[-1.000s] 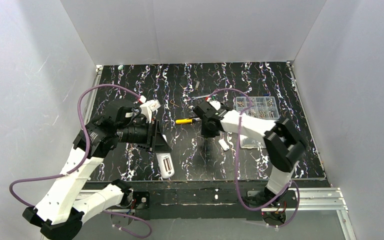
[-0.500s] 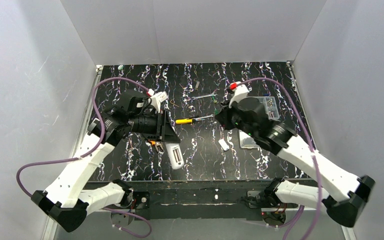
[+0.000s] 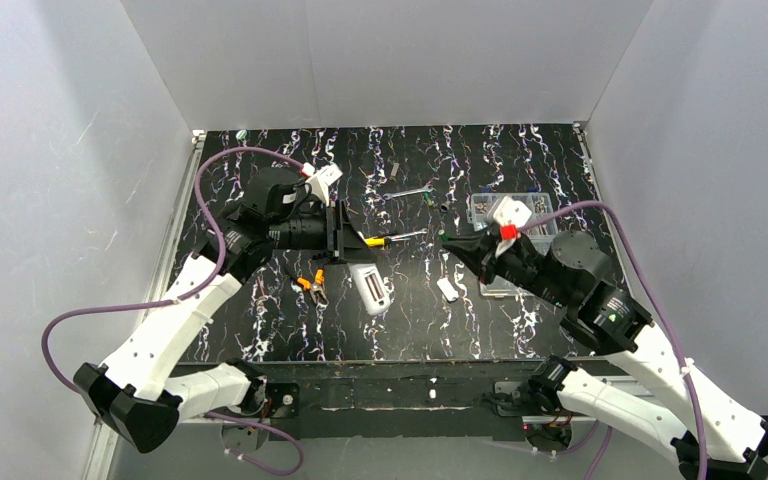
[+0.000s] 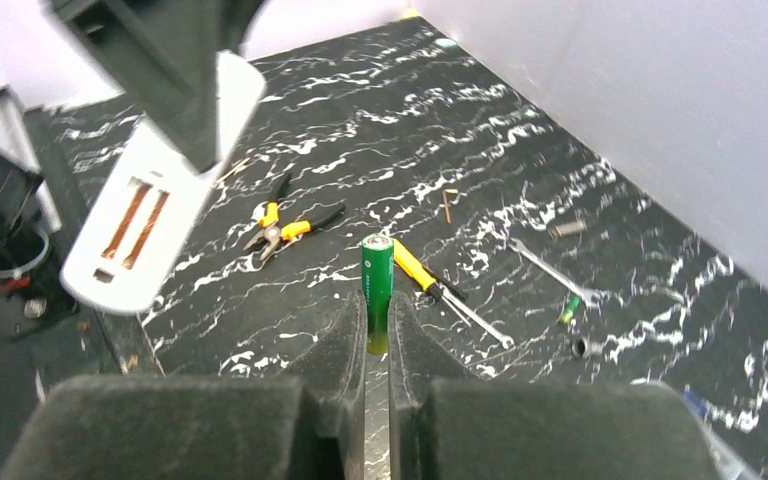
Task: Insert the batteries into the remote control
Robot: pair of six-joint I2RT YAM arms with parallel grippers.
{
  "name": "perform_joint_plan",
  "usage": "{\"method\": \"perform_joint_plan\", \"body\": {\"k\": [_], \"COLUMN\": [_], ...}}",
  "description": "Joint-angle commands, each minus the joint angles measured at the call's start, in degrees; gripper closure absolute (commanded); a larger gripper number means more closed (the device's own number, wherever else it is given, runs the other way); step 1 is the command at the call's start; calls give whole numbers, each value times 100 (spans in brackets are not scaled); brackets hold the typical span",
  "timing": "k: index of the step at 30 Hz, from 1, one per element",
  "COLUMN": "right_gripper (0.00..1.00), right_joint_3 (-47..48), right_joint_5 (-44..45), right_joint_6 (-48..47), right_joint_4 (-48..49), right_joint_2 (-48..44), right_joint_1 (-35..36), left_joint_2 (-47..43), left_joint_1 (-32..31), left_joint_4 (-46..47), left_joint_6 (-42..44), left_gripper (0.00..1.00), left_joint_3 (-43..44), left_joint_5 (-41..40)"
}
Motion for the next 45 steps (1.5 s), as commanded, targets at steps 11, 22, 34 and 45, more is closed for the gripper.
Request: {"method": "perform_joint_plan", "body": {"k": [11,22,34,45], "right_gripper": [99,99,99,99], "right_joint_3": [-112,-128,-255,726], "right_joint_5": [-1628,-1232,-948,364], "right_joint_6": [-1049,-813,-773,1456], "right_joint_4": [655,779,914,210], "right_joint_2": [-161,-158,-218,743], "right_joint_1": [-17,-17,-18,-3], "left_joint_2": [-702,-1048,-1078,-593], "left_joint_1": [-21,-22,-18,-15], "left_joint_4": [2812,4036,4003,1907], "left_joint_6": [-285,-134,48,-645], "left_gripper": [100,100,100,100], "left_joint_3": [-802,-1119,-926,-607], "left_joint_5": [684,827,1099,-325]}}
